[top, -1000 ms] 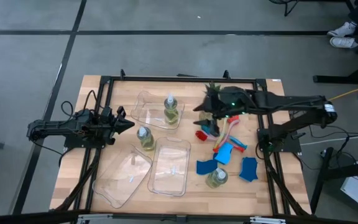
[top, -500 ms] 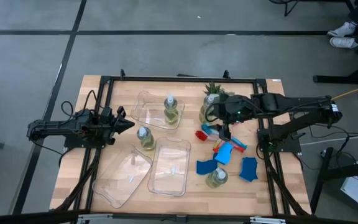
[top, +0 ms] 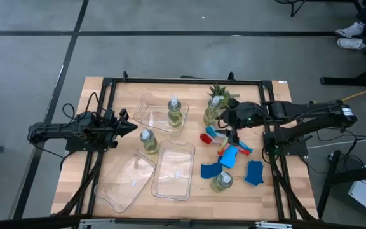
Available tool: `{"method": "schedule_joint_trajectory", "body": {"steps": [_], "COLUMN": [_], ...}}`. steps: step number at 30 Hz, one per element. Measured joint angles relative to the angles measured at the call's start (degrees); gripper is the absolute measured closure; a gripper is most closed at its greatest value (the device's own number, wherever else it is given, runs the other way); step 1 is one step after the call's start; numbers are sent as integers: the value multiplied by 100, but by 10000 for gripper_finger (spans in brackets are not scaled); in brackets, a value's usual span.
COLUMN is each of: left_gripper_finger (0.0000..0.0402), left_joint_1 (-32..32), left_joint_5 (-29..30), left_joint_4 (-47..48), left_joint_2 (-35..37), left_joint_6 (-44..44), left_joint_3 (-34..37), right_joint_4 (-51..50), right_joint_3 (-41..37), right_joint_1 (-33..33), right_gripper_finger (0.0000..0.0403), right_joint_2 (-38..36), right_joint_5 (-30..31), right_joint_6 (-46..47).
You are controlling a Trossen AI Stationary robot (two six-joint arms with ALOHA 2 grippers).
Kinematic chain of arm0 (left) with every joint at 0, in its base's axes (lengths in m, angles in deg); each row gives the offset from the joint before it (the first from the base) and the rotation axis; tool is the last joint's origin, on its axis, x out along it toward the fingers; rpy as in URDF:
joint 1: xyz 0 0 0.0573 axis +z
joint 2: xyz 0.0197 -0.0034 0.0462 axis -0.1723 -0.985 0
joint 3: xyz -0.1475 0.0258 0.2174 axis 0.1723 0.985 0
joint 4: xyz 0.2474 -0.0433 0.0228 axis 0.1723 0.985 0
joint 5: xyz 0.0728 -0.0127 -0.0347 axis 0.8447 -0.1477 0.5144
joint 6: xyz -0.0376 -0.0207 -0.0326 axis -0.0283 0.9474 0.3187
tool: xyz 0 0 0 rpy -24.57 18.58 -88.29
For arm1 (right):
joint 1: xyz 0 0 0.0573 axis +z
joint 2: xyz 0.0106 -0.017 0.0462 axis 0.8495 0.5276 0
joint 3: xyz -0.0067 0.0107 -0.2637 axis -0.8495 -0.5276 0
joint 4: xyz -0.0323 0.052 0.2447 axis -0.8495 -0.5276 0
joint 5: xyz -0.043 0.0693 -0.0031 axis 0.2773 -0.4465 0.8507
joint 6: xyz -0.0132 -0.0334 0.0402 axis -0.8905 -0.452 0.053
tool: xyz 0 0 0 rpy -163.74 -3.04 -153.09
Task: Pick & Place Kitchen Sink Supplies
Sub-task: Put the green soap dispenser into the top transparent bin
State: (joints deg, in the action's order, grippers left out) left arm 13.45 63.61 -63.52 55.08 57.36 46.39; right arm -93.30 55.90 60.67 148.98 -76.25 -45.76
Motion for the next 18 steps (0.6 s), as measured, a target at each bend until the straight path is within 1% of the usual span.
{"method": "schedule_joint_trajectory", "body": {"steps": [2,4,8,11,18], "left_gripper_finger": [391,391,391,391,391], "left_joint_1": [0,0,0,0,0], "left_joint_5": [0,0,0,0,0], "left_joint_4": [2,1,0,0,2], "left_joint_2": [-2,-1,0,-1,-2], "left_joint_6": [0,0,0,0,0], "left_joint_3": [1,1,0,0,2], "right_joint_4": [171,240,245,290,357], "right_joint_3": [-156,-278,-428,-486,-491], "right_joint_1": [-1,2,-1,-1,-1], "right_gripper_finger": [138,138,138,138,138], "right_joint_2": [-89,-156,-222,-226,-226], "right_joint_5": [4,136,819,1375,2453], "right_joint_6": [149,341,743,830,958]}}
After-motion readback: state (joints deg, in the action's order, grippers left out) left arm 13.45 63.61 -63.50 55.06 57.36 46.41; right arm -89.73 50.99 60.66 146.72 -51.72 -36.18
